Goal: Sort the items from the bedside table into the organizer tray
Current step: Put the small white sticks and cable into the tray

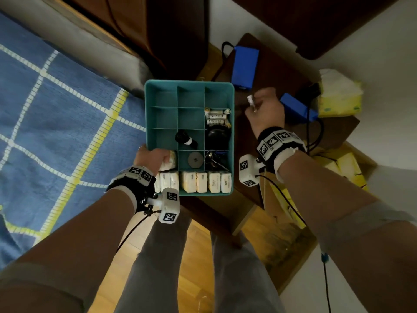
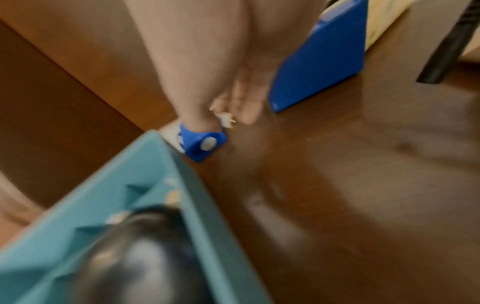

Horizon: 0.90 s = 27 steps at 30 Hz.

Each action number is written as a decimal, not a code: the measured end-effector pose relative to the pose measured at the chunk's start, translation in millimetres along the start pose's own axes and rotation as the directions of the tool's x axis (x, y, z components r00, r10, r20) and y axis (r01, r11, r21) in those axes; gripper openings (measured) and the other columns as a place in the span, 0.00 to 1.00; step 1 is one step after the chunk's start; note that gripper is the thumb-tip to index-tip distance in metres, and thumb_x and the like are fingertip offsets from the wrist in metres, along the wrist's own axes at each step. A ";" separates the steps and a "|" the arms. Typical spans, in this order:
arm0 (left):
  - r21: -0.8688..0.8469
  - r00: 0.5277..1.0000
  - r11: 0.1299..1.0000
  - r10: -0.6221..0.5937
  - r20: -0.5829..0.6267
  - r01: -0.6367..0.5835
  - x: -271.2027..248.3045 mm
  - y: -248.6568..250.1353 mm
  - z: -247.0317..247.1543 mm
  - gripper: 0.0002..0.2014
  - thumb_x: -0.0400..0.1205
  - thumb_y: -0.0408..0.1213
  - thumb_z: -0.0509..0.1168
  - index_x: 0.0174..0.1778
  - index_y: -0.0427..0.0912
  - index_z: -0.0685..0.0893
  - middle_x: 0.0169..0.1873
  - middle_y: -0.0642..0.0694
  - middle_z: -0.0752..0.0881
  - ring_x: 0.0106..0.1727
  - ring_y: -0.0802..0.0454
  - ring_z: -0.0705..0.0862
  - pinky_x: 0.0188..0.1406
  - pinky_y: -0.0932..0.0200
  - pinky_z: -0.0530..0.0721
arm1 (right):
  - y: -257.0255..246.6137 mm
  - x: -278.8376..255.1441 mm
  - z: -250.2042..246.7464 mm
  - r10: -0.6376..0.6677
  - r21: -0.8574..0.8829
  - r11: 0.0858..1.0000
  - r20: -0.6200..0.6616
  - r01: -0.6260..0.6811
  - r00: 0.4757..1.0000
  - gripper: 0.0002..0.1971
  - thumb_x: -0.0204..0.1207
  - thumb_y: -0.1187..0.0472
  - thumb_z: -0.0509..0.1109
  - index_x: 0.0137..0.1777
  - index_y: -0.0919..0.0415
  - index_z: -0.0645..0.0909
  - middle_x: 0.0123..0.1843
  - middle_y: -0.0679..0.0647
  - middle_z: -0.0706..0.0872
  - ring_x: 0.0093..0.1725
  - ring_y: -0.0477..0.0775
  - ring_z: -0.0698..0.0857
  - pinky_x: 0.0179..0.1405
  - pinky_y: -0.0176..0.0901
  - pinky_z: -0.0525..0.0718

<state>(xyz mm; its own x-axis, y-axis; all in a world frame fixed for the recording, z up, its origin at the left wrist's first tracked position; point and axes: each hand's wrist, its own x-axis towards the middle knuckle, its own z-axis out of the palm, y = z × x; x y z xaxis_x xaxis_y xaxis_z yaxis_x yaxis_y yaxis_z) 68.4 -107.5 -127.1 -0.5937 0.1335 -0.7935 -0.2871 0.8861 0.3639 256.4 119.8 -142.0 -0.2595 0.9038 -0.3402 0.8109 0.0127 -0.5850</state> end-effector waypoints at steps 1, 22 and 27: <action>-0.001 1.000 1.000 0.000 -0.011 0.000 -1.6 0.6 1.9 0.22 0.53 0.34 0.65 0.44 0.36 0.81 0.31 0.46 0.79 0.32 0.47 0.75 0.26 0.62 0.70 | -3.3 -1.8 -3.0 -0.091 0.032 0.995 -0.012 0.091 0.996 0.15 0.72 0.61 0.72 0.59 0.54 0.79 0.52 0.49 0.87 0.52 0.52 0.86 0.56 0.50 0.85; 0.241 0.958 0.967 0.009 0.288 -0.082 4.7 39.7 -27.4 0.06 0.60 0.33 0.69 0.28 0.41 0.78 0.28 0.46 0.78 0.31 0.48 0.76 0.27 0.62 0.72 | -29.5 -8.9 3.1 0.023 -0.182 0.983 0.273 0.028 0.962 0.18 0.82 0.49 0.67 0.67 0.55 0.79 0.57 0.54 0.89 0.57 0.58 0.87 0.57 0.52 0.84; 0.236 0.940 0.970 -0.031 0.340 -0.054 8.6 49.8 -31.6 0.05 0.64 0.28 0.68 0.29 0.39 0.79 0.34 0.43 0.79 0.37 0.45 0.78 0.30 0.60 0.77 | -31.9 0.3 5.4 0.029 -0.222 0.975 0.268 0.033 0.963 0.14 0.83 0.49 0.65 0.63 0.52 0.84 0.47 0.55 0.91 0.45 0.59 0.89 0.52 0.54 0.88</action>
<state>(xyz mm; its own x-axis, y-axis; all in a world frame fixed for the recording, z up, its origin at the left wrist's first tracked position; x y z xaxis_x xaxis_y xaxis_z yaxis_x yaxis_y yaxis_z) 25.2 -76.2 -100.4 -0.2936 0.2493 -0.9228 -0.0696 0.9572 0.2808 227.6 117.3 -127.4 -0.3671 0.7562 -0.5416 0.8981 0.1367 -0.4179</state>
